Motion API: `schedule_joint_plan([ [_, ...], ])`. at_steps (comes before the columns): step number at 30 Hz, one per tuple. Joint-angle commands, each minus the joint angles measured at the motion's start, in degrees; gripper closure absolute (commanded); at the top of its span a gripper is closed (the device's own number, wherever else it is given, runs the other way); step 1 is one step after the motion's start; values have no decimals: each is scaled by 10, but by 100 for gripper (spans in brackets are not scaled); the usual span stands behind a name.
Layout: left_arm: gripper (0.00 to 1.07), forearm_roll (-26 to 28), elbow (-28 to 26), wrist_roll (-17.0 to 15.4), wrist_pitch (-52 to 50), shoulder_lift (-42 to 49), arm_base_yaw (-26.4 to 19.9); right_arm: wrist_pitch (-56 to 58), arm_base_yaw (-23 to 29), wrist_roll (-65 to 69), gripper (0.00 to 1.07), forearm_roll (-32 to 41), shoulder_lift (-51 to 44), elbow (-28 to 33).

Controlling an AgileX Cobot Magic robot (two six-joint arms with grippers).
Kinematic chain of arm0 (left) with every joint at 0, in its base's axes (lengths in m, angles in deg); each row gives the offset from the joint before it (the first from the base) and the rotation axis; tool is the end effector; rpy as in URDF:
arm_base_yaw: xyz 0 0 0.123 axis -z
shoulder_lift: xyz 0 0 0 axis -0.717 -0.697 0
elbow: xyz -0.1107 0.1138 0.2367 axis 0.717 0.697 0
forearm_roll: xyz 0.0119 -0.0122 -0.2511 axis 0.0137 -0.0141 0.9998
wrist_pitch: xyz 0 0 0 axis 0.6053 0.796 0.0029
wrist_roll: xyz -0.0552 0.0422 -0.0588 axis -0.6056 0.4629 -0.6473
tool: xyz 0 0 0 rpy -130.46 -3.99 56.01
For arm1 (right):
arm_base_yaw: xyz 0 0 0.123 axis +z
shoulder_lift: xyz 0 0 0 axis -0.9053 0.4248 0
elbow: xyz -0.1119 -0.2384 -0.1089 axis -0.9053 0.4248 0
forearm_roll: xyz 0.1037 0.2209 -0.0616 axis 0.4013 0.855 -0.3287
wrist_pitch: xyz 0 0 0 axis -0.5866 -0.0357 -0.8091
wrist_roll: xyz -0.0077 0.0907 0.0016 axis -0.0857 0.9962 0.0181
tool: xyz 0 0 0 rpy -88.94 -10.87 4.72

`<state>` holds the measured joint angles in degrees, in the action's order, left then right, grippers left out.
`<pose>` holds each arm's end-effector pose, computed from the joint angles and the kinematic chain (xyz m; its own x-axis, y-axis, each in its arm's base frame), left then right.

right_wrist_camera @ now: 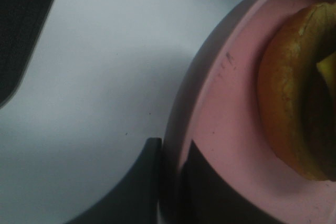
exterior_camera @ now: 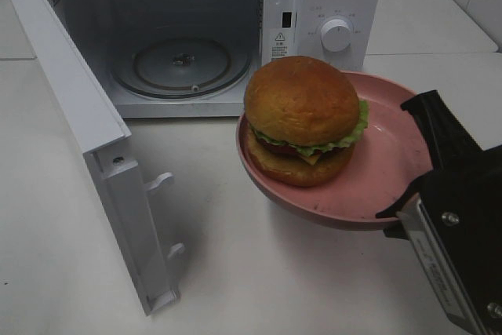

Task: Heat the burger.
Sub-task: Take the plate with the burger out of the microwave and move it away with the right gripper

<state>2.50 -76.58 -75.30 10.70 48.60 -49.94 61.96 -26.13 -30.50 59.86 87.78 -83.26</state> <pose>-0.0045 -0.0154 0.2814 -0.4106 0.0388 -0.9110 0.1070 0.9942 -0.0059 0.1384 0.1118 0.2316 0.4729 -0.8673 -0.1553 -0.7268 -0.2842 -0.6253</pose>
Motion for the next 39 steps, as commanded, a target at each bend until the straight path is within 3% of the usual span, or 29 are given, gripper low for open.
schedule_joint_plan([
  [1, 6, 0, 2, -1, -1, 14, 2, -21, 1, 24, 107, -19, -19, -1],
  [8, 6, 0, 2, -1, -1, 14, 2, 28, 1, 163, 107, -126, -81, 1],
  [12, 6, 0, 2, -1, -1, 14, 2, 40, 1, 225, 107, -168, -88, 1],
  [21, 6, 1, 2, -1, -1, 14, 2, 91, 1, 468, 107, -336, -88, 1],
  [39, 6, 1, 2, -1, -1, 14, 2, 229, 1, 762, 107, -425, -85, 1],
])
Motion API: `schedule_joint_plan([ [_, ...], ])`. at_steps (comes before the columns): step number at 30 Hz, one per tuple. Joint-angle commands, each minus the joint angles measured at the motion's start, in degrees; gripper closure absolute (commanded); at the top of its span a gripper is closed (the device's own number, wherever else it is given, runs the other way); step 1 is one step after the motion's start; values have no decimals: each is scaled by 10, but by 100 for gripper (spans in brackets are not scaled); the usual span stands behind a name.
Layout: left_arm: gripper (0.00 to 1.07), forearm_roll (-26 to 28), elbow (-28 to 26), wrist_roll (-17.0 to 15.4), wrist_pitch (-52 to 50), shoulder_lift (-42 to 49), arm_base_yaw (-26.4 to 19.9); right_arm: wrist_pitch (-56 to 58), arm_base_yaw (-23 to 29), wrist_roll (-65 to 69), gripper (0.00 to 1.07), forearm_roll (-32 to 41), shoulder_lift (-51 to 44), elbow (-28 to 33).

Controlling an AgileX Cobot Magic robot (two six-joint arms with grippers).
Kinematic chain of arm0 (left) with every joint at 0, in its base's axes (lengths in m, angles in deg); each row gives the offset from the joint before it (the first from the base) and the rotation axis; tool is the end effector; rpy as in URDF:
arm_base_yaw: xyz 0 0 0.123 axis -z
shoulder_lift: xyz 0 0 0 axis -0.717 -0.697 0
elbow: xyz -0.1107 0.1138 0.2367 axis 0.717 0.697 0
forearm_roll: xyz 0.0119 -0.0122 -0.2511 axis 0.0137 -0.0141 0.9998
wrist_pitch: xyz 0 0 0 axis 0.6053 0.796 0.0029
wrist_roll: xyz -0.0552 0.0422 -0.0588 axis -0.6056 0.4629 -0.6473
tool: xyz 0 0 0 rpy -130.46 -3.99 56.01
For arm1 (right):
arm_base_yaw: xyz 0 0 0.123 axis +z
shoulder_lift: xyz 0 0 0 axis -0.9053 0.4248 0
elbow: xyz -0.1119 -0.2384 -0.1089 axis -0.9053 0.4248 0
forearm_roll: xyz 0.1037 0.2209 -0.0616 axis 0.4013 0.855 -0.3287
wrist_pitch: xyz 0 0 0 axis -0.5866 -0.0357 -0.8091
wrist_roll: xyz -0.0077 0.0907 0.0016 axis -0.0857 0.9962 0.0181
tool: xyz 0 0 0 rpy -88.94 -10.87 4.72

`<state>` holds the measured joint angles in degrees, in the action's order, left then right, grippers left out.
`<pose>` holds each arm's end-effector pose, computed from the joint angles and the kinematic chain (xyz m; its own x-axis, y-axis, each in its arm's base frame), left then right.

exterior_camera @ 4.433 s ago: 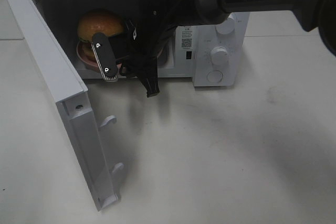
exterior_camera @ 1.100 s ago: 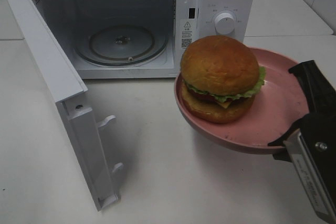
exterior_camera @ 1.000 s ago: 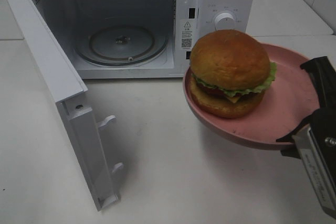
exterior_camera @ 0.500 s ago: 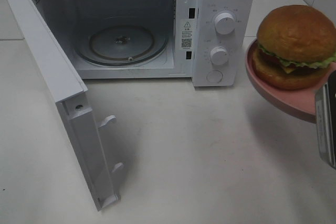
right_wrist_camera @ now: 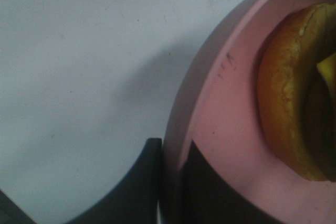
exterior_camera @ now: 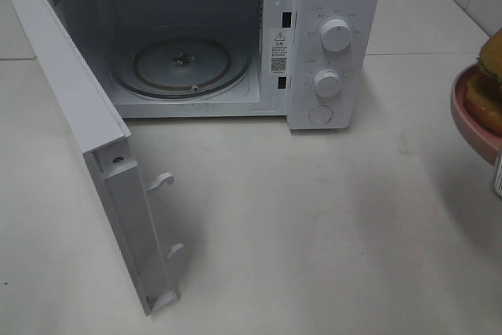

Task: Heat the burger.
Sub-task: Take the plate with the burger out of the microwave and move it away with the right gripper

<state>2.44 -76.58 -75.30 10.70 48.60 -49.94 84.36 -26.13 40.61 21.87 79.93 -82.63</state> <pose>-0.0045 -0.0153 0.2813 -0.4107 0.0393 -0.9109 0.1064 0.9943 -0.0050 0.1316 0.0527 0.2439 -0.3570 -0.9057 -0.2287 -0.6754 0.4194 -0.6065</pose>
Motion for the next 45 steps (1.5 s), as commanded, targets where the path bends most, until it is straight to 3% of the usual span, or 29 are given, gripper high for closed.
schedule_joint_plan([
  [1, 6, 1, 2, -1, -1, 14, 2, 5, 1, 51, 107, -45, -7, -5],
  [24, 6, 4, 2, -1, -1, 14, 2, 37, 1, 489, 107, -131, 206, -7],
  [30, 6, 4, 2, -1, -1, 14, 2, 37, 1, 602, 107, -142, 274, -44],
  [45, 6, 5, 2, -1, -1, 14, 2, 12, -17, 682, 106, -181, 423, -90],
])
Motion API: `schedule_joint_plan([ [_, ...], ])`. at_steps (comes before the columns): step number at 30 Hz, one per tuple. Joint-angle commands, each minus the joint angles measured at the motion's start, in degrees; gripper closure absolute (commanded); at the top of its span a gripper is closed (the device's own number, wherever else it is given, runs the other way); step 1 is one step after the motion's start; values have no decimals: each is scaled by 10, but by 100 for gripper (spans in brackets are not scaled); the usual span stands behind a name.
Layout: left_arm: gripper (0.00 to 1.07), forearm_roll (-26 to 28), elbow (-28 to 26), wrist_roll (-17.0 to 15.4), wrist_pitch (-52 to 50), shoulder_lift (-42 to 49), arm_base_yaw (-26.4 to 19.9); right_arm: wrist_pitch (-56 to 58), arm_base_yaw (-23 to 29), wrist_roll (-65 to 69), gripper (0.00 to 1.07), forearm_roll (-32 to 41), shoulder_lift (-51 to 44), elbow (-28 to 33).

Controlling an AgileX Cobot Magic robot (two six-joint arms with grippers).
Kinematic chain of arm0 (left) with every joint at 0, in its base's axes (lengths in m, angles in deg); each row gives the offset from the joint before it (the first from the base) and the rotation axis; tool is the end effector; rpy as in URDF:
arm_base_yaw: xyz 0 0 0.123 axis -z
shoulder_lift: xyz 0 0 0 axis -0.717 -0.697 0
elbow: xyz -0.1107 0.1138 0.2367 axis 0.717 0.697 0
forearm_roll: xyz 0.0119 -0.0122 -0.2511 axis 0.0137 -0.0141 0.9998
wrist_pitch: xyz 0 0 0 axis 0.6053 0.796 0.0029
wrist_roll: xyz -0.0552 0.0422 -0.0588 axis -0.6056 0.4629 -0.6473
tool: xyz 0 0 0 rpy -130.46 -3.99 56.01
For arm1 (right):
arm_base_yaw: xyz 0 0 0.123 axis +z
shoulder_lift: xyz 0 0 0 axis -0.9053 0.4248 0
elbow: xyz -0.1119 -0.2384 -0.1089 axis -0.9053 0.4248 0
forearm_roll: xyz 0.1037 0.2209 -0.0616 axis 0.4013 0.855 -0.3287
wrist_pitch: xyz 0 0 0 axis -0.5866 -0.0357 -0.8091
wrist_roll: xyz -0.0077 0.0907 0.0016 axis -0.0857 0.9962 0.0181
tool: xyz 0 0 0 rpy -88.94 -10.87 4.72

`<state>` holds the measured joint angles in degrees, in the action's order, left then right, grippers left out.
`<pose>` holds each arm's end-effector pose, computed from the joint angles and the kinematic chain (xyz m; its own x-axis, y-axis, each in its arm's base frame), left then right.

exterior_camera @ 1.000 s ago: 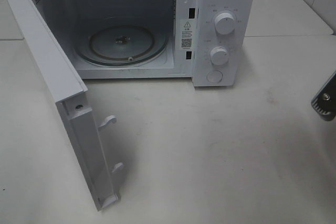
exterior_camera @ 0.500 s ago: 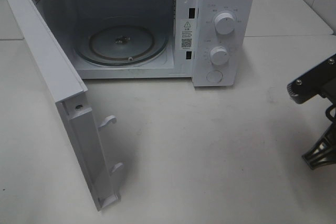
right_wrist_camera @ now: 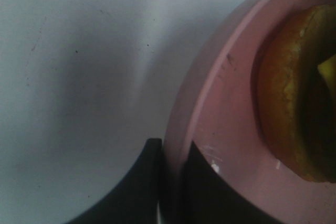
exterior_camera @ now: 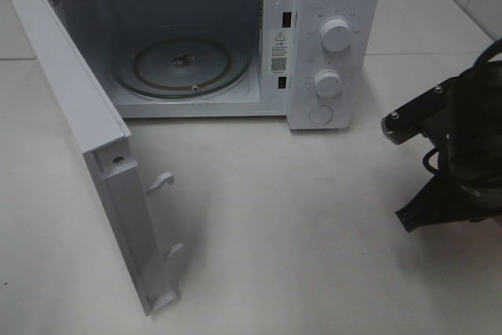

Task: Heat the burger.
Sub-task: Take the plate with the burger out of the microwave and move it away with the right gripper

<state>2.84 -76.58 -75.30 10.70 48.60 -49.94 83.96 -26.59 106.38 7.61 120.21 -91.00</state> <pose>-0.0046 -0.0159 0.2814 -0.4101 0.0357 -0.9113 0.1103 0.9938 -0.0107 0.2133 0.1007 0.1590 -0.8861 -0.3494 -0.3045 -0.1609 0.8480 -0.5050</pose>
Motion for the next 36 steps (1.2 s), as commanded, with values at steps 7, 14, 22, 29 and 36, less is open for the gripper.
schedule_joint_plan([
  [7, 6, 1, 2, -1, -1, 14, 2, -9, -47, 49, 106, -60, 59, -9],
  [14, 6, 1, 2, -1, -1, 14, 2, -33, -96, 114, 104, -106, 102, -9],
  [22, 6, 2, 2, -1, -1, 14, 2, -32, -127, 147, 102, -123, 148, -42],
  [29, 6, 2, 2, -1, -1, 14, 2, -31, -143, 176, 100, -125, 186, -77],
  [36, 6, 2, 2, -1, -1, 14, 2, -31, -143, 182, 94, -124, 210, -103],
])
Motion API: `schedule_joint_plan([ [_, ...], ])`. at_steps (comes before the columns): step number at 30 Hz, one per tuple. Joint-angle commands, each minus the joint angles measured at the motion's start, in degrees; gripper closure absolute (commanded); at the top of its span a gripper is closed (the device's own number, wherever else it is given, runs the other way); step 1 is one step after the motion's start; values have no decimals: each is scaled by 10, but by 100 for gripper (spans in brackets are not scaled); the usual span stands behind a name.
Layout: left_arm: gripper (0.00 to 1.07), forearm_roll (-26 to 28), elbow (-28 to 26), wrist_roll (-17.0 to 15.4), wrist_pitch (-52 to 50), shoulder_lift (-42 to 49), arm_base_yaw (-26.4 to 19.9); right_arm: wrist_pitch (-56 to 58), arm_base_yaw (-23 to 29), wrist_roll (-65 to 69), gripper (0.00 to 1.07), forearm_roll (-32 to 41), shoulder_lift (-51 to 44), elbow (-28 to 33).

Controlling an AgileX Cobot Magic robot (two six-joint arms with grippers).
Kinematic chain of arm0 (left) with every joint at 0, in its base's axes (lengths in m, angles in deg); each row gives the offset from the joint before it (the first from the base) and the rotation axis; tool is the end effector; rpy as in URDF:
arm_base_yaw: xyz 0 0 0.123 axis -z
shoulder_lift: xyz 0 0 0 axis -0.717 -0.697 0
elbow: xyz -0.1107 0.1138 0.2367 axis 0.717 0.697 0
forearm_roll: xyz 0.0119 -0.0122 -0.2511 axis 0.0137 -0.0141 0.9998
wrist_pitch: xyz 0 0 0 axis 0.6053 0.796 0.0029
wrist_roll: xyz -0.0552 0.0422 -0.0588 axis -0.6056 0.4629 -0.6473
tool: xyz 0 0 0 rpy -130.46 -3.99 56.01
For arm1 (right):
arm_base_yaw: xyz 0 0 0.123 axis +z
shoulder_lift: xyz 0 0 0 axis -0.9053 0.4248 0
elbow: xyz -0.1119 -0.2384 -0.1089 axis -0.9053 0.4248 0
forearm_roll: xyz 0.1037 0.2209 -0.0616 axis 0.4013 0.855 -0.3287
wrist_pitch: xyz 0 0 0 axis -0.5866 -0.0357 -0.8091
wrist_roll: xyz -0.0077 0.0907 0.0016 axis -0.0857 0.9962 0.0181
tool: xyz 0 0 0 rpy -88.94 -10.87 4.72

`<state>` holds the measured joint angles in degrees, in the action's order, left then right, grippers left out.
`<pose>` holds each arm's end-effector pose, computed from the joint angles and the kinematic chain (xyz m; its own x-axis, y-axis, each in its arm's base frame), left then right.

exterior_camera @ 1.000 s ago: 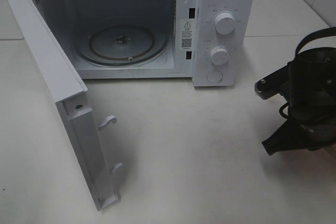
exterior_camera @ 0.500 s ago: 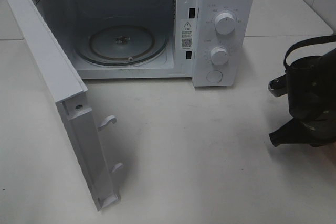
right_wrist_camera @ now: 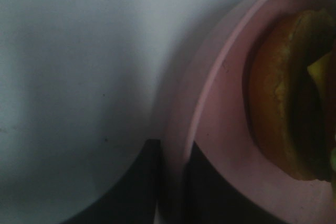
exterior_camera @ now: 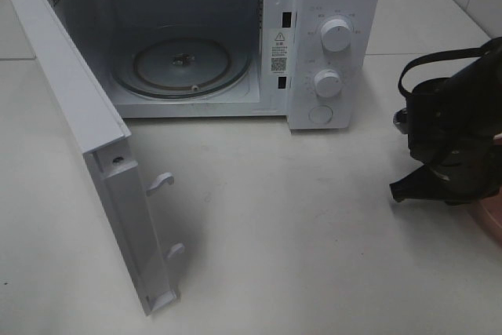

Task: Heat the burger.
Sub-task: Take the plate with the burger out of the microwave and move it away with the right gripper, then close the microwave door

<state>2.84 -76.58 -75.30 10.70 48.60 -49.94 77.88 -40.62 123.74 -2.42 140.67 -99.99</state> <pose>-0.0046 -0.0159 0.2814 -0.4101 0.0357 -0.9113 0.1103 0.9938 -0.0107 0.2848 0.0694 0.0953 -0.9383 -0.0726 -0.3381 0.1100 0.8642 -0.4910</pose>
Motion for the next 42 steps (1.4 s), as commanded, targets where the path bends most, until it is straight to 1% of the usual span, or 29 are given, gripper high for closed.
schedule_joint_plan([
  [1, 6, 2, 2, -1, -1, 14, 2, 29, -2, 8, 89, -22, 6, -17],
  [2, 6, 2, 2, -1, -1, 14, 2, 29, -2, 8, 85, -19, 6, -19],
  [3, 6, 2, 2, -1, -1, 14, 2, 29, -2, 8, 85, -19, 6, -19],
  [4, 6, 2, 2, -1, -1, 14, 2, 26, -2, 5, 77, -13, 6, -19],
  [5, 6, 1, 2, -1, -1, 14, 2, 23, -2, 3, 71, -10, 6, -19],
  [6, 6, 1, 2, -1, -1, 14, 2, 23, -2, 3, 71, -10, 6, -19],
  [7, 6, 1, 2, -1, -1, 14, 2, 15, -2, -6, 61, -2, 6, -19],
  [8, 6, 1, 2, -1, -1, 14, 2, 15, -2, -6, 61, -2, 6, -19],
  [9, 6, 1, 2, -1, -1, 14, 2, 9, -2, -19, 53, 6, 5, -19],
  [10, 6, 1, 2, -1, -1, 14, 2, 6, -2, -24, 50, 12, 4, -19],
  [11, 6, 1, 2, -1, -1, 14, 2, 6, -2, -24, 50, 12, 4, -19],
  [12, 6, 1, 2, -1, -1, 14, 2, 2, -2, -38, 45, 22, -3, -19],
  [13, 6, 1, 2, -1, -1, 14, 2, -1, -2, -47, 43, 30, -9, -19],
  [19, 6, 1, 2, -1, -1, 14, 2, -24, -1, -113, 42, 67, -60, -19],
  [21, 6, 1, 2, -1, -1, 14, 2, -33, -1, -190, 42, 112, -112, -19],
  [24, 6, 1, 2, -1, -1, 14, 2, -33, -1, -207, 42, 123, -126, -19],
  [26, 6, 1, 2, -1, -1, 14, 2, -33, -1, -306, 42, 189, -172, -19],
  [27, 6, 1, 2, -1, -1, 14, 2, -33, -1, -306, 42, 189, -172, -19],
  [28, 6, 1, 2, -1, -1, 14, 2, -33, -1, -328, 40, 204, -181, -19],
  [29, 6, 1, 2, -1, -1, 14, 2, -32, -1, -386, 39, 243, -203, -19],
  [30, 6, 1, 2, -1, -1, 14, 2, -32, -1, -386, 39, 243, -203, -19],
  [31, 6, 1, 2, -1, -1, 14, 2, -31, -1, -415, 35, 267, -214, -19],
  [32, 6, 1, 2, -1, -1, 14, 2, -29, -1, -467, 31, 312, -234, -19],
  [35, 6, 1, 2, -1, -1, 14, 2, -28, -1, -494, 29, 337, -245, -19],
  [36, 6, 1, 2, -1, -1, 14, 2, -25, -1, -540, 27, 383, -265, -19],
  [37, 6, 1, 2, -1, -1, 14, 2, -21, -1, -583, 26, 417, -288, -19],
  [38, 6, 1, 2, -1, -1, 14, 2, -21, -1, -583, 26, 417, -288, -19],
  [40, 6, 1, 2, -1, -1, 14, 2, -10, -1, -635, 27, 468, -321, -19],
  [42, 6, 1, 2, -1, -1, 14, 2, -5, -1, -653, 27, 482, -333, -19],
])
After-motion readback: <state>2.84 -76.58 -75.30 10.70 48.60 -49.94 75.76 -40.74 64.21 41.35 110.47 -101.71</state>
